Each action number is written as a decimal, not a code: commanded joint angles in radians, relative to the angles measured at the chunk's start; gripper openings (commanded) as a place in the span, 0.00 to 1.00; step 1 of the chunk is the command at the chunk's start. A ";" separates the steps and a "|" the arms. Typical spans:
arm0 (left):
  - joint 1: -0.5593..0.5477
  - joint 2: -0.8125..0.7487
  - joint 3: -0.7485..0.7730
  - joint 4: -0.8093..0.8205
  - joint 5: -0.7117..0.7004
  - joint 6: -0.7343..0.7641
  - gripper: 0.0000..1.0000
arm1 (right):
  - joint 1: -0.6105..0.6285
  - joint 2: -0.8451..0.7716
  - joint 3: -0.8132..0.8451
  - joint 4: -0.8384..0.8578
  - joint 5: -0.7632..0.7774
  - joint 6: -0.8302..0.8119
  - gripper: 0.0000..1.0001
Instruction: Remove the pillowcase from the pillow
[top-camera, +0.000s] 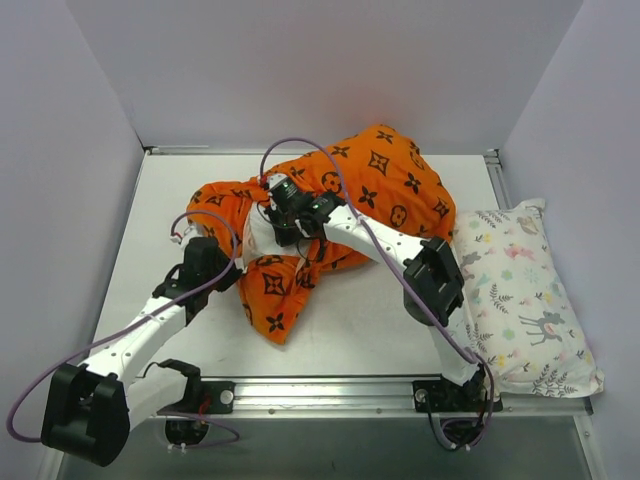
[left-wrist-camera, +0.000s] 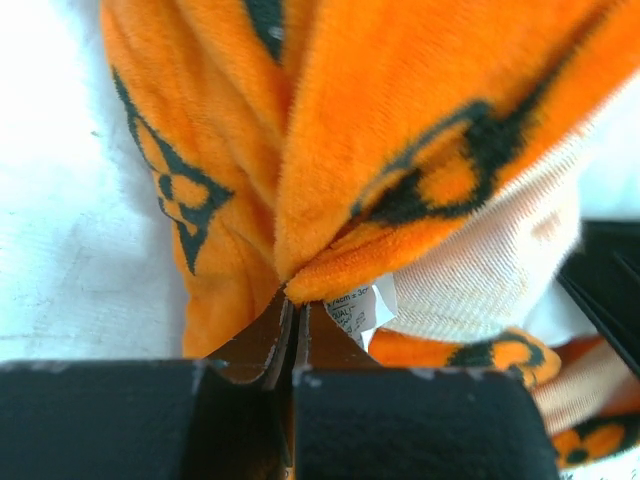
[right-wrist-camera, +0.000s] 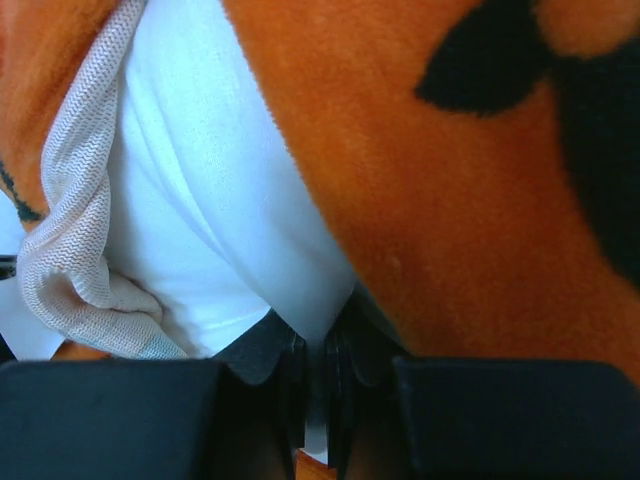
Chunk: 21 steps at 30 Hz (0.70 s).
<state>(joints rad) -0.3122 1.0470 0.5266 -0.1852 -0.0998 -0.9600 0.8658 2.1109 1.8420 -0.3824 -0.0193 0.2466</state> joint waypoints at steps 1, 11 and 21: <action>-0.025 -0.025 0.075 -0.134 0.038 0.072 0.00 | -0.047 -0.005 -0.016 -0.062 -0.102 0.084 0.00; -0.051 -0.123 0.322 -0.286 0.018 0.162 0.41 | -0.067 -0.117 -0.092 0.056 -0.130 0.186 0.00; -0.354 -0.160 0.395 -0.480 -0.352 -0.156 0.84 | -0.065 -0.124 -0.096 0.096 -0.108 0.238 0.00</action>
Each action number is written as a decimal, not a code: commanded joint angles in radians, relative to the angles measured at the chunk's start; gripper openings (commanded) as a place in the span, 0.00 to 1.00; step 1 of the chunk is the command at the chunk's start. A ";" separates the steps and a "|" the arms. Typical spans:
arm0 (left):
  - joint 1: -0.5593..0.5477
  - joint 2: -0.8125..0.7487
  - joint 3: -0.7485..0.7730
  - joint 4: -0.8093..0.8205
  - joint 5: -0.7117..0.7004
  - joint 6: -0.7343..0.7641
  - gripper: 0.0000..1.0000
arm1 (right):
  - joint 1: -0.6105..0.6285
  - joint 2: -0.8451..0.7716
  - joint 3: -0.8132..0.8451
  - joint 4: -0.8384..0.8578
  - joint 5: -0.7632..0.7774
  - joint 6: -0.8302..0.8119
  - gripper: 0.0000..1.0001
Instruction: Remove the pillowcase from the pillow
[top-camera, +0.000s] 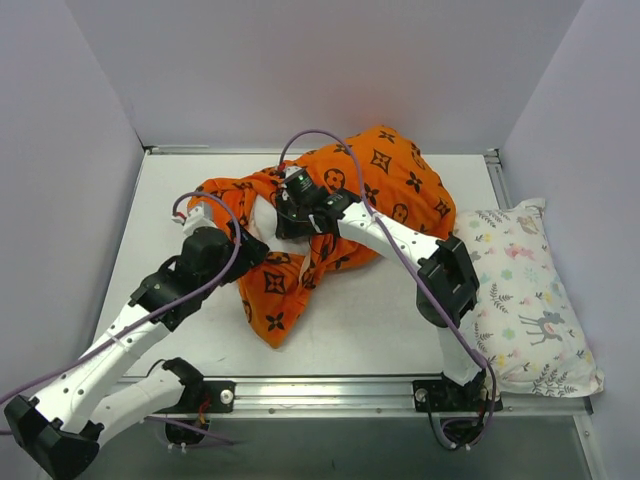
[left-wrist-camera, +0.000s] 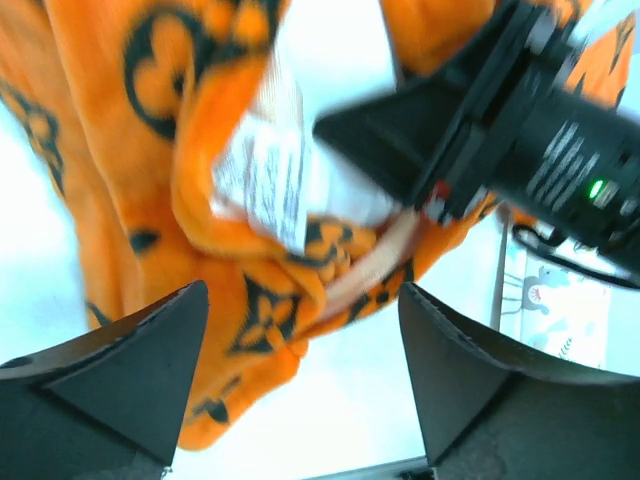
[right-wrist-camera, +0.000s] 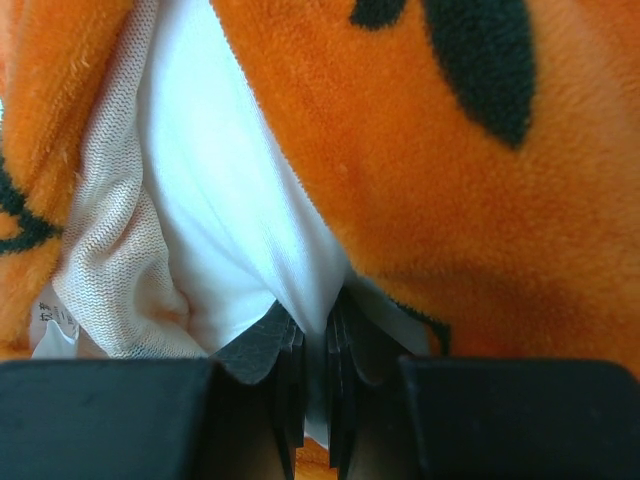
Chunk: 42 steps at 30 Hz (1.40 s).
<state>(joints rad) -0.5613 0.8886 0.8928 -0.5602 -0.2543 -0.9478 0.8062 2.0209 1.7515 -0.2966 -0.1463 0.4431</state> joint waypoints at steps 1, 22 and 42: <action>-0.127 0.001 0.020 -0.106 -0.227 -0.205 0.86 | -0.006 -0.034 -0.006 0.011 0.019 0.046 0.00; -0.109 0.182 -0.264 0.263 -0.120 -0.367 0.42 | -0.035 -0.065 -0.017 0.044 -0.007 0.077 0.00; -0.207 0.027 -0.555 0.108 -0.017 -0.421 0.00 | -0.160 -0.007 0.367 -0.075 0.063 0.098 0.00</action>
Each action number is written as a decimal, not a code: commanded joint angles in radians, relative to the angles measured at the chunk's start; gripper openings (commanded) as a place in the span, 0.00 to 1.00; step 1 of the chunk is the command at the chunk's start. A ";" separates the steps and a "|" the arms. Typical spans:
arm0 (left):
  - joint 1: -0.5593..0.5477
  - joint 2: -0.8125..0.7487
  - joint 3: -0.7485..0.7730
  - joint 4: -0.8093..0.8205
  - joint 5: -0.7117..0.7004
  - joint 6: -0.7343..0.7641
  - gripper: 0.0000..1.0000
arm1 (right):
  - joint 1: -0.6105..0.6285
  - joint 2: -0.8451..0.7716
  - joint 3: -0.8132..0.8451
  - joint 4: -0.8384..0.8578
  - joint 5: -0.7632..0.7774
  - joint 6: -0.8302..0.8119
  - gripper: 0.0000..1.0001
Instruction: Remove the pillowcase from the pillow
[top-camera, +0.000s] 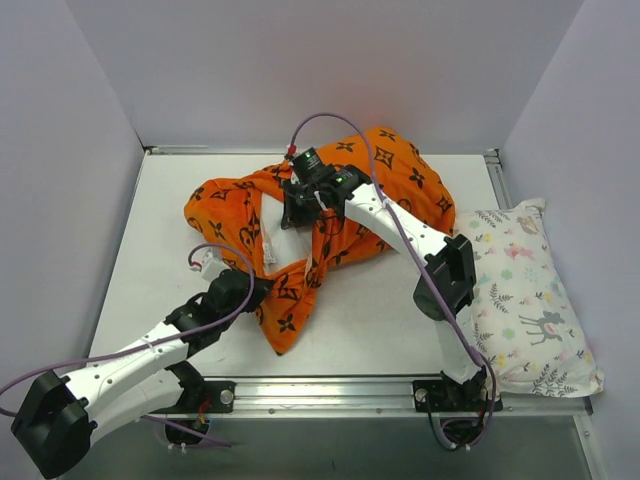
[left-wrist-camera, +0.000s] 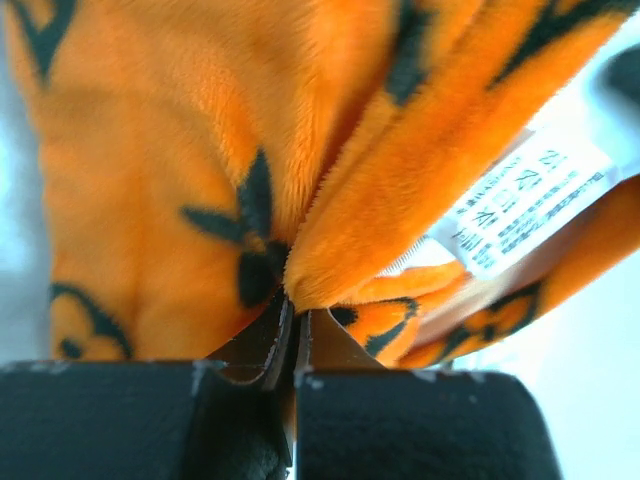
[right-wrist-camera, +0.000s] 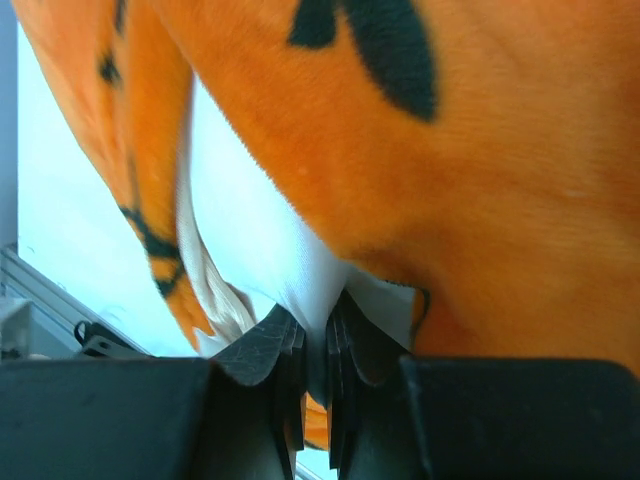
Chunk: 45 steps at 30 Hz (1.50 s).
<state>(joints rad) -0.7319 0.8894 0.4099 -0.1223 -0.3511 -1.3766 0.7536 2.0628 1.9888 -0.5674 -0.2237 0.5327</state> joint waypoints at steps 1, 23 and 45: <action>-0.037 0.029 -0.078 -0.338 0.078 0.007 0.00 | -0.114 -0.053 0.128 0.189 0.136 0.009 0.00; -0.049 0.296 -0.082 -0.066 0.092 0.071 0.00 | -0.002 -0.243 -0.224 0.207 0.152 -0.186 0.00; -0.054 0.240 -0.140 0.021 0.116 0.057 0.00 | 0.230 -0.314 -0.657 0.379 0.388 -0.281 0.84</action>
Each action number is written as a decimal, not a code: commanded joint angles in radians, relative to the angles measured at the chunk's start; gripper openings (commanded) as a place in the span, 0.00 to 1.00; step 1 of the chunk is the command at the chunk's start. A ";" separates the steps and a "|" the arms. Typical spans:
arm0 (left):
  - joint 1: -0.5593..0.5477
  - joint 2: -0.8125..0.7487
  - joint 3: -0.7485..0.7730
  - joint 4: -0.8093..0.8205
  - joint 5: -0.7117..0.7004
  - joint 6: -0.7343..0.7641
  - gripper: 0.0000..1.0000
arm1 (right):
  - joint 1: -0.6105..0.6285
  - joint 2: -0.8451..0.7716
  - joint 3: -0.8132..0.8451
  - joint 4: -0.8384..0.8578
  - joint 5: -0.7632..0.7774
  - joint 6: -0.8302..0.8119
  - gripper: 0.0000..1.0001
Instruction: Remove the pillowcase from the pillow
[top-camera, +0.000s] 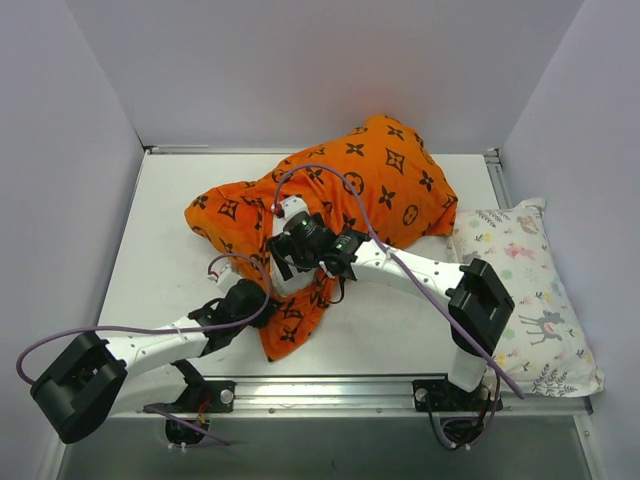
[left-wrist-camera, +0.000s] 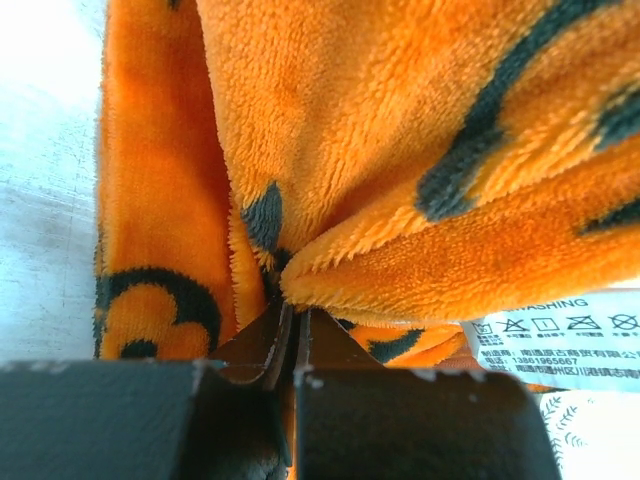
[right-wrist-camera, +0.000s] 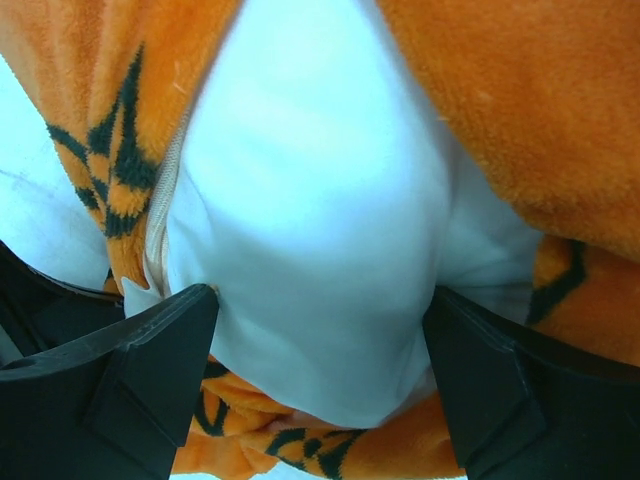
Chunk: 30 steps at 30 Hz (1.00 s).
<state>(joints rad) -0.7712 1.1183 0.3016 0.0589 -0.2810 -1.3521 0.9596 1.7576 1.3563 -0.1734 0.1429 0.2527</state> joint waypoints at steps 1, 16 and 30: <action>-0.014 0.009 -0.030 -0.165 0.046 0.031 0.00 | 0.030 -0.003 -0.029 -0.015 0.017 0.002 0.86; -0.014 -0.060 -0.025 -0.186 0.034 0.039 0.00 | 0.001 0.312 0.171 -0.113 -0.135 0.049 0.11; -0.031 0.021 -0.007 -0.235 0.042 0.036 0.00 | -0.283 0.234 0.637 -0.198 -0.321 0.335 0.00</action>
<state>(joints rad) -0.7731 1.0943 0.3511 0.0311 -0.2989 -1.3308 0.7502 2.0350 1.8332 -0.5026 -0.2226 0.4797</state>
